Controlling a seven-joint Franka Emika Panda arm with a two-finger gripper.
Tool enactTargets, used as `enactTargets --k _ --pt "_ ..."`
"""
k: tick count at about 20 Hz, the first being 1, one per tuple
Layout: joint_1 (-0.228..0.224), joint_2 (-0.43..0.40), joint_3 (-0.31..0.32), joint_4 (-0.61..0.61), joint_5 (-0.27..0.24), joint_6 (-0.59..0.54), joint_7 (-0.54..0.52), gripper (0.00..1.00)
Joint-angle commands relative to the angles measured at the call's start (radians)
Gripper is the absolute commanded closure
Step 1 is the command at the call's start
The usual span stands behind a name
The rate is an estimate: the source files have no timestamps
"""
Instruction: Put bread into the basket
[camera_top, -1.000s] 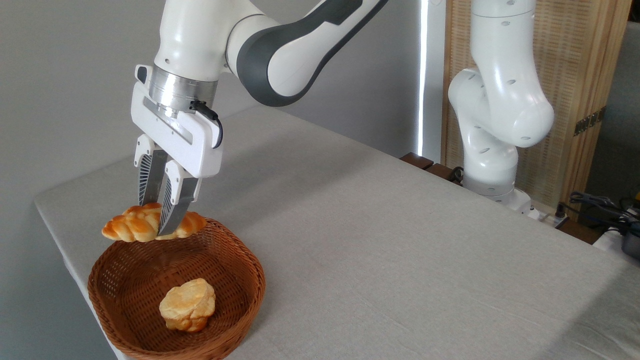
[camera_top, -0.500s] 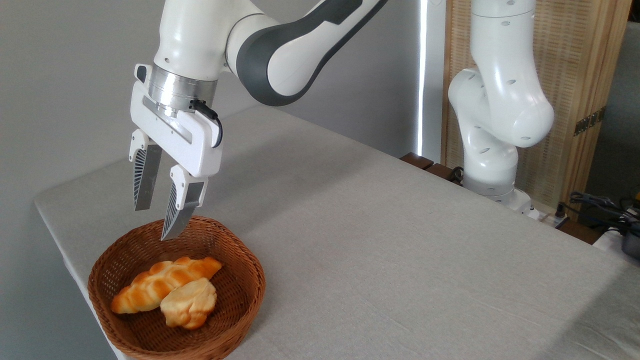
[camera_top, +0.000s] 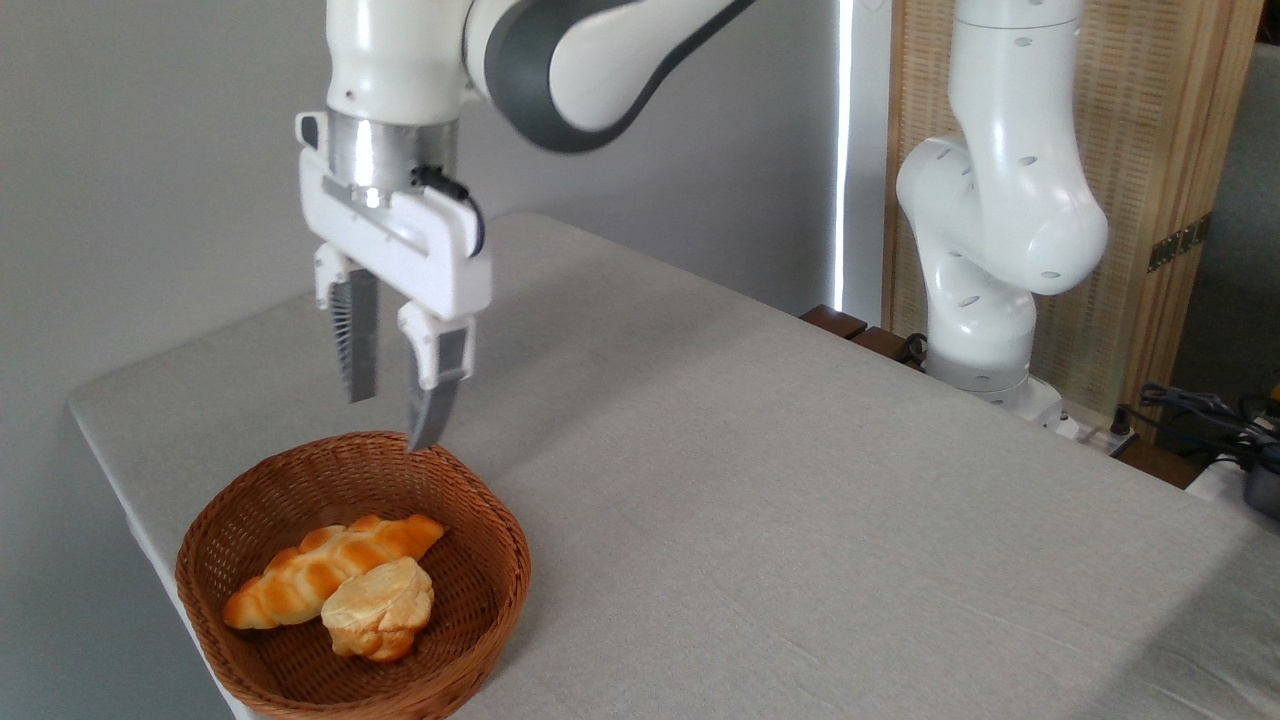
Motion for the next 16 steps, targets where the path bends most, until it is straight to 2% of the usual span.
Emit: enactTargets --k 1,6,12,16 --pt "-0.004 -0.046 0.007 0.000 0.055 -0.162 -0.010 0.00" --pt "-0.004 -0.070 0.039 0.002 0.057 -0.225 0.030 0.00" --pt "-0.001 -0.089 0.093 0.049 0.021 -0.372 0.233 0.00" --pt "-0.002 -0.087 0.111 0.052 -0.014 -0.376 0.214 0.00"
